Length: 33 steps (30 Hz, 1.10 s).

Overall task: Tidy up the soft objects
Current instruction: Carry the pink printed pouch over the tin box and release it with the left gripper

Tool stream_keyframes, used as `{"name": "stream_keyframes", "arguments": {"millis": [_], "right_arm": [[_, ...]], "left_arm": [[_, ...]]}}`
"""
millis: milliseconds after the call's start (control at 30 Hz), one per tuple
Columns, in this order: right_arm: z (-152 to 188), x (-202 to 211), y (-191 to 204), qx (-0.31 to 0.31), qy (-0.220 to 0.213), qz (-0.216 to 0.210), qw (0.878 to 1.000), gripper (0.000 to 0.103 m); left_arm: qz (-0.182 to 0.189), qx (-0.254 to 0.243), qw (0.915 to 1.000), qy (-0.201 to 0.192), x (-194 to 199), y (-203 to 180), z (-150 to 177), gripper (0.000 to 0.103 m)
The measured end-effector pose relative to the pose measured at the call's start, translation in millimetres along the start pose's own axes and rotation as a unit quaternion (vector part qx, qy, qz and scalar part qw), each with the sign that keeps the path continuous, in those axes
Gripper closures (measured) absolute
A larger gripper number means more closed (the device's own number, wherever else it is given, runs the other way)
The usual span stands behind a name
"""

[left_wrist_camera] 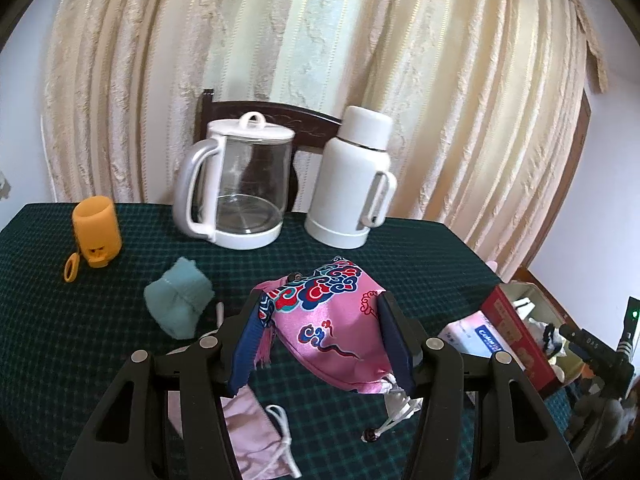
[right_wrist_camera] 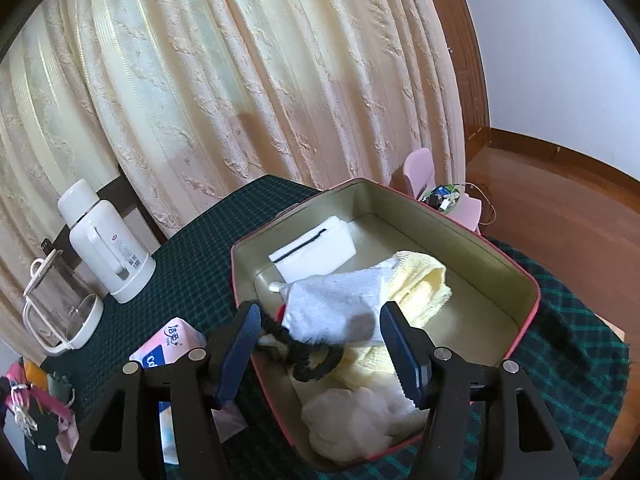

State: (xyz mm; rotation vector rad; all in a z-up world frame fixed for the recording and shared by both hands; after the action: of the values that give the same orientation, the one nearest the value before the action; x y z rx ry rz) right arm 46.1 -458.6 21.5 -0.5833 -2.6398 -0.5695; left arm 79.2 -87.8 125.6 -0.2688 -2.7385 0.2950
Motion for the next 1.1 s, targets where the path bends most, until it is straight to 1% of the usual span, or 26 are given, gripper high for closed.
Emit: {"name": "stream_keyframes", "arguments": {"millis": [200,467,700,867,933,1033,1100], "right_arm": [[1,3,-14,-0.014,0.001,0.0,1.0,0.037],[-2,8,-31,-0.023,-0.005,0.002,1.0,0.037],[-2,14,-43,-0.034,-0.007,0.0,0.999,0.037],[-2,23,-46,-0.027,-0.017,0.001,0.999,0.037],[-2,26,-49,-0.031,-0.019,0.002,0.999,0.037],[-2,30,-53,-0.036,-0.021,0.004,0.999,0.036],[-2,32,-55,-0.037,-0.022,0.007,0.999,0.036]], "left_arm": [[0.033,-0.006,0.9994,0.011,-11,-28,-2,0.046],[0.082,-0.018,0.9962,0.023,-25,-73,-5,0.046],[0.131,-0.03,0.9901,0.042,-39,-117,-3,0.046],[0.181,-0.04,0.9813,0.053,-52,-161,-3,0.046],[0.208,-0.044,0.9755,0.056,-57,-180,-4,0.046],[0.235,-0.047,0.9687,0.063,-67,-205,-3,0.046],[0.253,-0.046,0.9634,0.075,-75,-222,1,0.046]]}}
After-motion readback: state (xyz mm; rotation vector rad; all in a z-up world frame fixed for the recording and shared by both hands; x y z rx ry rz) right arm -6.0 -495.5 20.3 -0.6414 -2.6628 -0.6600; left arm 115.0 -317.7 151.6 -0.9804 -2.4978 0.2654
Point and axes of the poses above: each gripper's, at about its wrist camera, not at the fingertips, and x roughly against the way its jaws point, y to its left, z to its underside, the point moved 1 cm from there along -x, roughly the way its jaws point, and after that the axes turned 10 degrees about -y, right-handed, at the moved point
